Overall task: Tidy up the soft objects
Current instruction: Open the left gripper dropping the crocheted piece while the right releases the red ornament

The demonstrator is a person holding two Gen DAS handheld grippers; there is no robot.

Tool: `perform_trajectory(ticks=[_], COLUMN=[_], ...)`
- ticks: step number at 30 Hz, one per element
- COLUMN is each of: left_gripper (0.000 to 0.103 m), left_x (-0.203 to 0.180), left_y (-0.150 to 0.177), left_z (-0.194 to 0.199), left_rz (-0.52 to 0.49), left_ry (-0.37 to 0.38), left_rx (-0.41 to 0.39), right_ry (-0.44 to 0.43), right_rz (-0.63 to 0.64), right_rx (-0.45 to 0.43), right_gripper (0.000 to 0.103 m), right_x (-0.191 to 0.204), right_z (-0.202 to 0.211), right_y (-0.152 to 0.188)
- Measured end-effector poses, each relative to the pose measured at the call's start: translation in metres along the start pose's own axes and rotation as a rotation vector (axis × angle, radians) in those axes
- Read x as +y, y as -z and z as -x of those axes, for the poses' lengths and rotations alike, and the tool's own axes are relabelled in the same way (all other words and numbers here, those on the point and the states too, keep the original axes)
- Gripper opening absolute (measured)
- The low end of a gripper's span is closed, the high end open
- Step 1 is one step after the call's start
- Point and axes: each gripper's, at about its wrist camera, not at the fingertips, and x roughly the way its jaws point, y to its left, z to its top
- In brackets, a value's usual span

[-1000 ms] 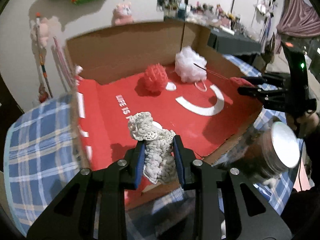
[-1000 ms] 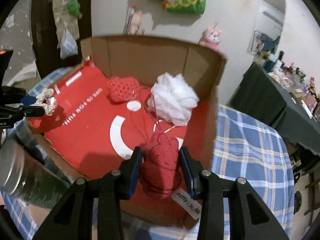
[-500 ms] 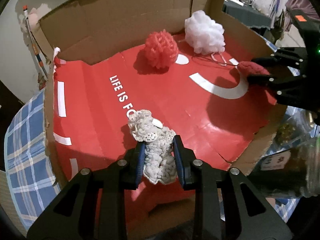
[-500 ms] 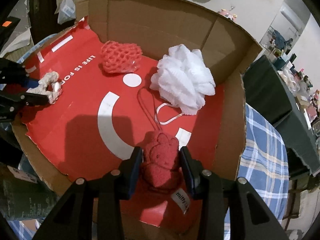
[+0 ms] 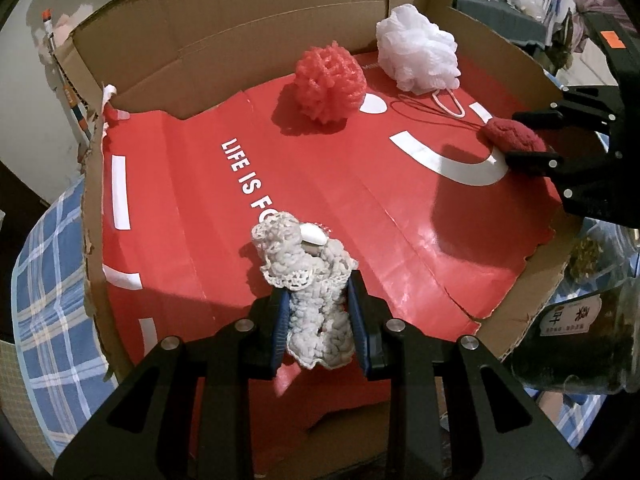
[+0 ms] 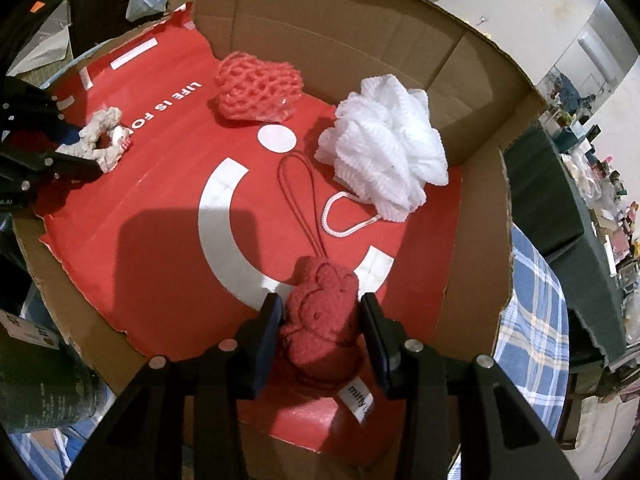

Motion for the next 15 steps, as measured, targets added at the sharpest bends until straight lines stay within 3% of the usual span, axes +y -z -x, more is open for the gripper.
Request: perform_trajectory(ticks=[9,11,12,15], left_gripper=[0.031,0.043,0.062,0.064], left_x=[0.0,0.0,0.001,-0.002], left_y=[0.002,0.002,0.003,0.004], left_z=[0.004,0.007,0.008,0.019], left_rz=[-0.003,-0.004,-0.002,-0.018], left_ry=[0.009,0.016,0.017,0.023], left_rx=[-0.02,-0.026,-0.032,-0.073], right_ry=[-0.005,-0.015,-0.018,-0.024], right_rz=[0.004,0.001,0.002,-0.001], right_rx=[0.007,0.006,0.006,-0.002], right_gripper=[0.046,0.048,0.05,0.059], right_x=[0.003,0.002,0.003,0.005], right_z=[-0.003,-0.003,-0.003,0.0], right_y=[-0.002,-0.003,-0.004,-0.005])
